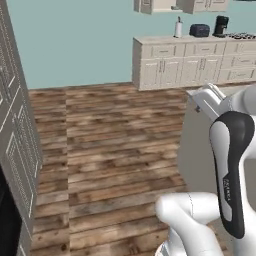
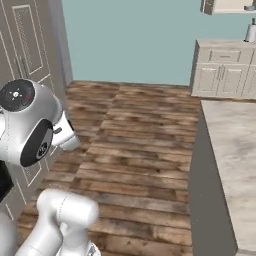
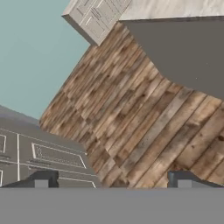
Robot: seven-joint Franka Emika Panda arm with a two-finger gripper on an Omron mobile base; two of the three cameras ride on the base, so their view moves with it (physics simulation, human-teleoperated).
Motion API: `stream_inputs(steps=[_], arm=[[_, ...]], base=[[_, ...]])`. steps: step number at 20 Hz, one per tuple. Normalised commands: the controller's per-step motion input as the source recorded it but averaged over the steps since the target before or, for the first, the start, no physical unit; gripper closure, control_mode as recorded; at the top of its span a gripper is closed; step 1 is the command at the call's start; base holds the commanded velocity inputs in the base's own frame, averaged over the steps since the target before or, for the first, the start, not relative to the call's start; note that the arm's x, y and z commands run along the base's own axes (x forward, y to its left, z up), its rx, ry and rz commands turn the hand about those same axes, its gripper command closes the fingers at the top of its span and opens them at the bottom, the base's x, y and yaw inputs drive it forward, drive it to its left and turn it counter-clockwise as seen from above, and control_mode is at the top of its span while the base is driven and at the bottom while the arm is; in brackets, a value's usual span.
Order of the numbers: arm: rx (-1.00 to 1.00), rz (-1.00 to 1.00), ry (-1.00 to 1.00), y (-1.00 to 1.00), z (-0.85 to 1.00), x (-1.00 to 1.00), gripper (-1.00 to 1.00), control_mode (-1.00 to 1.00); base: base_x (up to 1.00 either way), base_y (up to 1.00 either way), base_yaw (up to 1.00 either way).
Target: Retrieve the tupperware and aluminum foil from the cabinet and place them on the dining counter near the plate with avocado and mushroom to prepare for storing leftovers.
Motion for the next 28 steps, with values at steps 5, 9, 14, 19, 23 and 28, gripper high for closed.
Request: stream_inputs(steps=[5, 9, 14, 19, 23, 28], arm=[[0.0, 0.0, 0.0, 0.0, 0.0, 0.0, -1.0, 1.0], [0.0, 0.0, 0.0, 0.0, 0.0, 0.0, -1.0, 1.0], [0.0, 0.0, 0.0, 0.0, 0.0, 0.0, -1.0, 1.0], [0.0, 0.0, 0.0, 0.0, 0.0, 0.0, -1.0, 1.0], [0.0, 0.0, 0.0, 0.0, 0.0, 0.0, -1.0, 1.0], [0.0, 0.0, 0.0, 0.0, 0.0, 0.0, -1.0, 1.0]], base=[[1.0, 0.0, -0.38], [1.0, 0.06, -0.35], [1.0, 0.35, -0.28], [1.0, 0.46, -0.28], [1.0, 0.51, -0.25], [1.0, 0.53, -0.25]])
